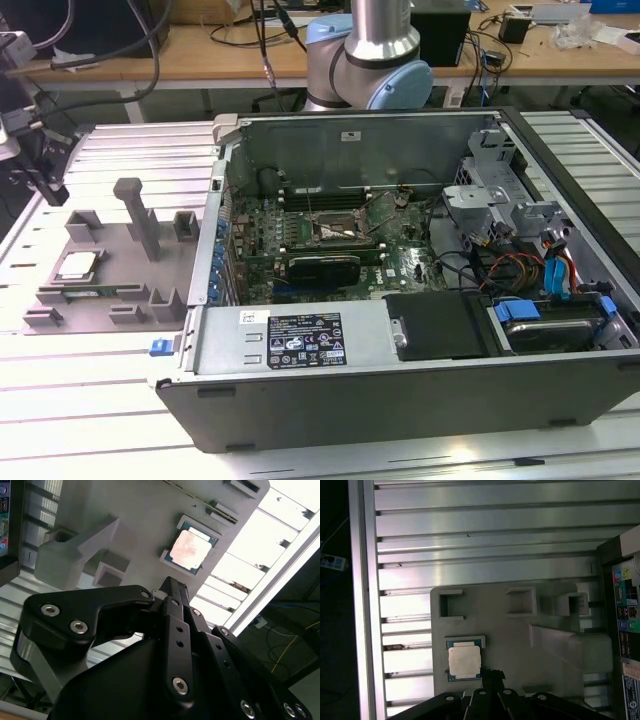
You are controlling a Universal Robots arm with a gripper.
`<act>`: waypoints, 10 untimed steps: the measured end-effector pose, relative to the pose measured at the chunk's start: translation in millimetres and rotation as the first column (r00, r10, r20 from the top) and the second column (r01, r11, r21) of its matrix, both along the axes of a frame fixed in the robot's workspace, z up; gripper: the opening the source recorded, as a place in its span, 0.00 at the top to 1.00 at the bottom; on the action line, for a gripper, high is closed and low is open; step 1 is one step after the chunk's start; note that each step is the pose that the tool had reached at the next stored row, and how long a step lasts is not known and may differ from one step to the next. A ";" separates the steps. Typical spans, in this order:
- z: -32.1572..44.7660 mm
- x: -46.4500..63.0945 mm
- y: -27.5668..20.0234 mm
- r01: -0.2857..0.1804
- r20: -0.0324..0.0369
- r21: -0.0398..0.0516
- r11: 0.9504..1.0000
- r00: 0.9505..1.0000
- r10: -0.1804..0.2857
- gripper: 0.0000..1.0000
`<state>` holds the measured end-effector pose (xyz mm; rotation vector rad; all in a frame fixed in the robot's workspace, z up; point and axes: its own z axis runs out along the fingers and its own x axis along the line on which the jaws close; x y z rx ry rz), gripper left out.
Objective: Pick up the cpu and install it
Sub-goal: 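Pick up the cpu and move it towards the insertion slot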
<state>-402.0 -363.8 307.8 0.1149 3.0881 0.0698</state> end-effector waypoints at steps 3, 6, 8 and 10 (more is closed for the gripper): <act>-2.0 -1.3 0.0 0.000 0.000 0.000 1.000 1.000 0.000 0.89; -4.7 -3.5 0.1 0.000 0.000 0.000 1.000 1.000 0.000 0.89; -6.6 -5.3 0.0 0.000 0.000 0.000 1.000 1.000 0.000 0.89; -8.8 -6.9 0.0 0.000 0.000 0.000 1.000 1.000 0.000 0.89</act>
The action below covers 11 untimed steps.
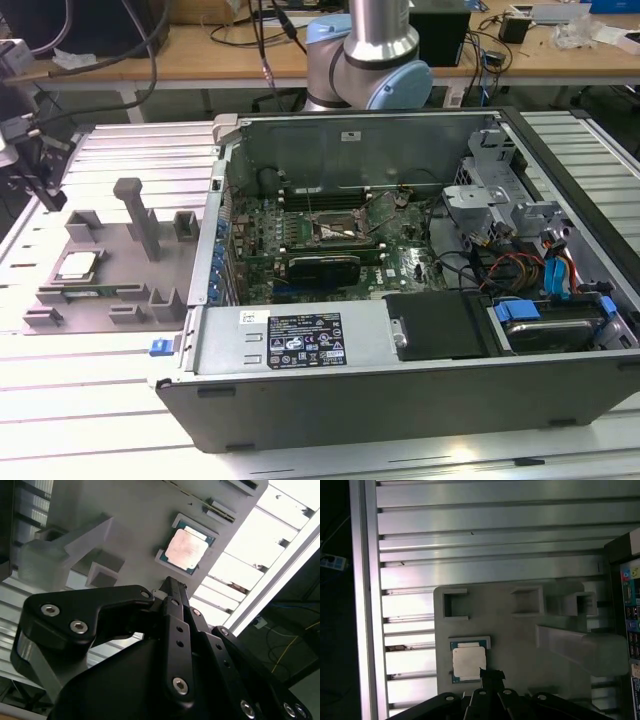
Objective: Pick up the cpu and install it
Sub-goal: 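Pick up the cpu and move it towards the insertion slot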
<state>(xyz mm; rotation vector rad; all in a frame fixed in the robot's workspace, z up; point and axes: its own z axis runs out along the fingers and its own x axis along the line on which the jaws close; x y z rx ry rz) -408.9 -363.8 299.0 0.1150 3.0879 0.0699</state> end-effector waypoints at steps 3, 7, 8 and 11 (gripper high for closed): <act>-4.7 -2.6 -0.1 0.000 0.000 0.000 1.000 1.000 0.000 0.89; -9.4 -4.2 0.0 0.000 -0.003 -0.003 1.000 1.000 0.000 0.89; -10.3 -4.5 0.0 0.000 -0.004 -0.005 1.000 1.000 0.000 0.89; -12.7 -5.4 0.0 0.000 -0.009 -0.020 1.000 1.000 0.000 0.89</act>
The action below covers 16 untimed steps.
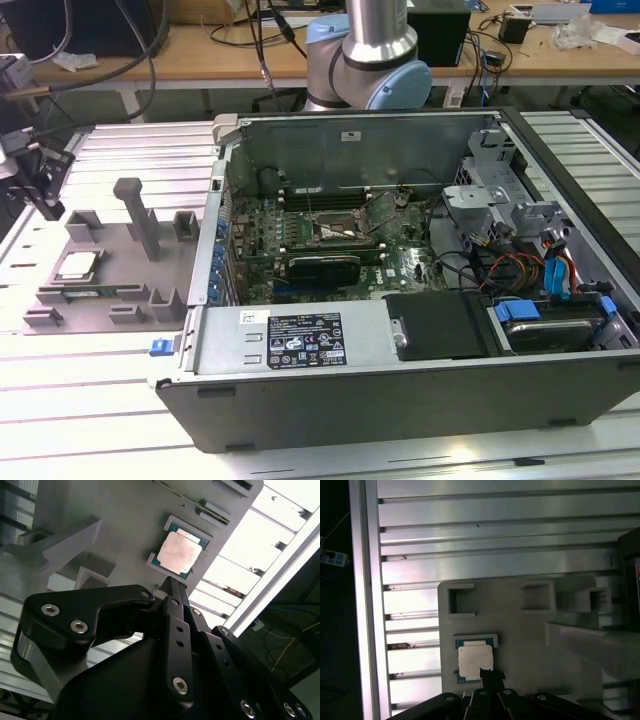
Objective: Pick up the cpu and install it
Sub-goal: 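Pick up the cpu and move it towards the insertion slot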
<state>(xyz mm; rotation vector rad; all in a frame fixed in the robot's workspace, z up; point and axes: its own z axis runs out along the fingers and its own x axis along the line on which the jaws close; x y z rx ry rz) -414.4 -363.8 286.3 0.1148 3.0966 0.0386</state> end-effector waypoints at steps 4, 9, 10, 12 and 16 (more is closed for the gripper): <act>-5.3 -0.3 -0.3 0.000 -0.002 -0.014 1.000 1.000 0.000 0.89; -16.5 -0.5 -2.1 0.000 -0.002 -0.014 1.000 1.000 0.000 0.89; -18.7 -0.6 -2.8 0.000 -0.002 -0.014 1.000 1.000 0.000 0.89; -25.4 -0.7 -5.2 0.000 -0.002 -0.014 1.000 1.000 0.000 0.89; -36.7 -1.1 -7.1 -0.001 -0.002 -0.014 1.000 1.000 0.001 0.89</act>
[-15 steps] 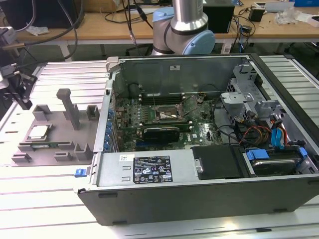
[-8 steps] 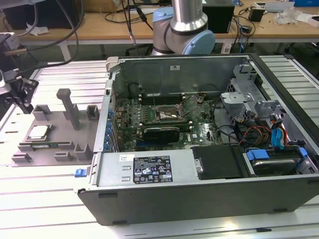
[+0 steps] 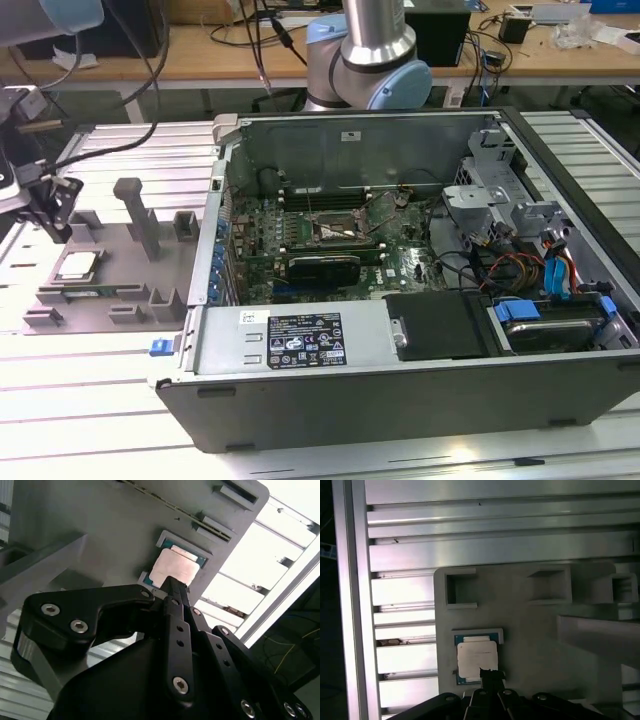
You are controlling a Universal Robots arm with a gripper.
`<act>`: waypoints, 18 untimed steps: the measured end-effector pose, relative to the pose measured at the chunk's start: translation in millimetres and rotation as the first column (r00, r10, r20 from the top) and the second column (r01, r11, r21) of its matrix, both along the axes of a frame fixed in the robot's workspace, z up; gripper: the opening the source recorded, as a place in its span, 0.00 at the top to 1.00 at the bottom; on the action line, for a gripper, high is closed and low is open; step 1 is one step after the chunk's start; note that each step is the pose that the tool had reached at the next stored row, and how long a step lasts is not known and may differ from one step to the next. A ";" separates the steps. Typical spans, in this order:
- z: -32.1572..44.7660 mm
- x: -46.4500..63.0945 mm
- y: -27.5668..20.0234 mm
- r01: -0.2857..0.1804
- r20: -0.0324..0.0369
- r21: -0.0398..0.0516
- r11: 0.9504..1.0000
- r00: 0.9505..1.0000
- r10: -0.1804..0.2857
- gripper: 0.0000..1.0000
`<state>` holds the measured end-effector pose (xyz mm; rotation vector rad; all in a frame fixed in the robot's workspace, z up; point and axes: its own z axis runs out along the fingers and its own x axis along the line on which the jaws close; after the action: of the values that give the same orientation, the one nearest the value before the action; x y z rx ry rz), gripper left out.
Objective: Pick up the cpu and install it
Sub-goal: 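Pick up the cpu and move it towards the insertion slot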
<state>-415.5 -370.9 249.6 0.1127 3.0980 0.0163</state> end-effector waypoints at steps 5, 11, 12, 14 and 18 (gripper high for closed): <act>-13.8 -0.3 -5.2 -0.008 0.000 0.000 1.000 1.000 0.008 0.89; -29.0 -0.4 -8.9 -0.016 0.000 0.000 1.000 1.000 0.016 0.89; -29.8 -0.4 -8.9 -0.017 0.000 0.000 1.000 1.000 0.017 0.89; -30.7 -0.4 -9.0 -0.018 0.000 0.000 1.000 1.000 0.018 0.89; -34.4 -0.5 -8.9 -0.018 0.000 0.000 1.000 1.000 0.018 0.89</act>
<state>-415.9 -379.8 215.2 0.0844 3.0988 0.0173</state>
